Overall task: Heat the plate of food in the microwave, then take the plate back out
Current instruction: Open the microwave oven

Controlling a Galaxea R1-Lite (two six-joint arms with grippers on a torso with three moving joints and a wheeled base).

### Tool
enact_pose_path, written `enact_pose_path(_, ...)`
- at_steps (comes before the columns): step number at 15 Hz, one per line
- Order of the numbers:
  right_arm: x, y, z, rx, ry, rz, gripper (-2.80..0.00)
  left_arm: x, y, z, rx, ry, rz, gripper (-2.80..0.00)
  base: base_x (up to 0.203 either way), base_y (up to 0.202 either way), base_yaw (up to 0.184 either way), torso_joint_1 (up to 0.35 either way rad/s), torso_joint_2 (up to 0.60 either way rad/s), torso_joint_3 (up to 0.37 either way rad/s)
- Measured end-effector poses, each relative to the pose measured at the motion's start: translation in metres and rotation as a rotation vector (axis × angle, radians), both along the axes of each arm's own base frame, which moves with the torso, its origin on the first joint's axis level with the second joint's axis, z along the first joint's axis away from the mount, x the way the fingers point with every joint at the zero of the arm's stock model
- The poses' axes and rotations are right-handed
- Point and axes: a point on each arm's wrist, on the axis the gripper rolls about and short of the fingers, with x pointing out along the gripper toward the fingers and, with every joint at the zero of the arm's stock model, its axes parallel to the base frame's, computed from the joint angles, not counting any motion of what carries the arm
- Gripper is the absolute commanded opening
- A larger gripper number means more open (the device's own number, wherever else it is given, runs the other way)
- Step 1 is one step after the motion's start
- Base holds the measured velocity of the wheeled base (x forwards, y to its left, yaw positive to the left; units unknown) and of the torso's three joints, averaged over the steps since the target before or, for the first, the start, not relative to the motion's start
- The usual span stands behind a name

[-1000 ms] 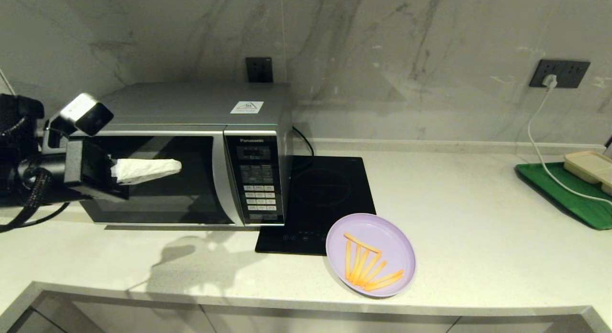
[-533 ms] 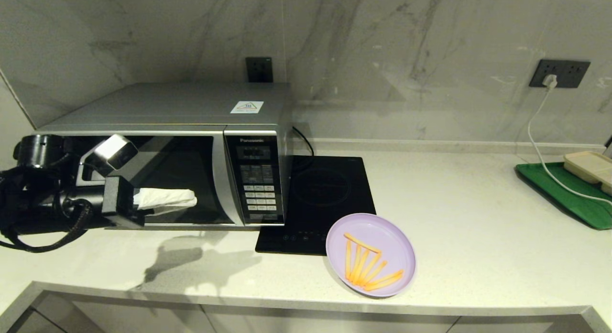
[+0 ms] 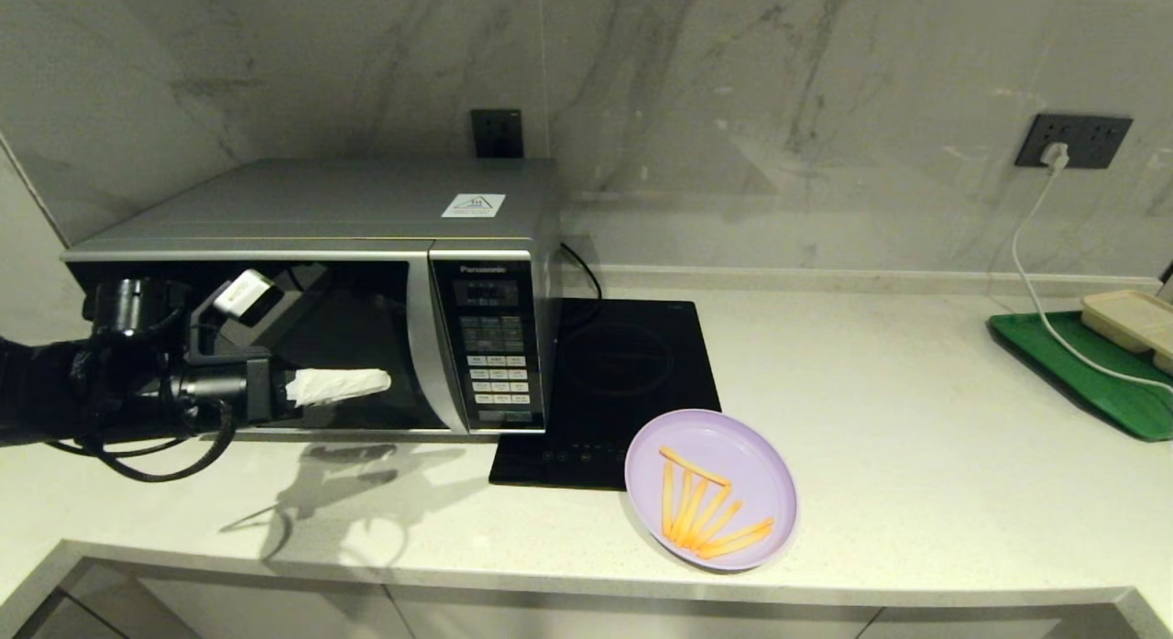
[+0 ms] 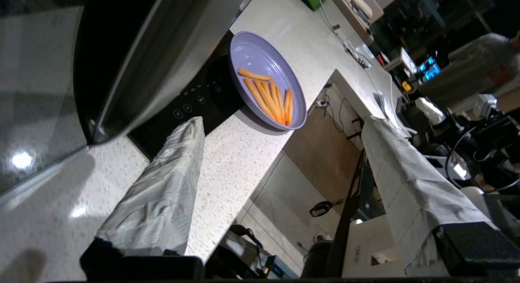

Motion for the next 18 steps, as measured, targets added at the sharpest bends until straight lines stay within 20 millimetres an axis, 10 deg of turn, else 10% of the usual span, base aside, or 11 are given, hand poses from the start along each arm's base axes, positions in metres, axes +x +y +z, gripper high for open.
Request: enact_pose_path(18, 0.0, 0.0, 0.0, 0.0, 0.0, -0.001, -2.8, 0.035, -0.018, -0.021, 0.025, -0.091, -0.078, 0.0, 0.0, 0.0, 0.0, 0.0, 0.0, 0.0)
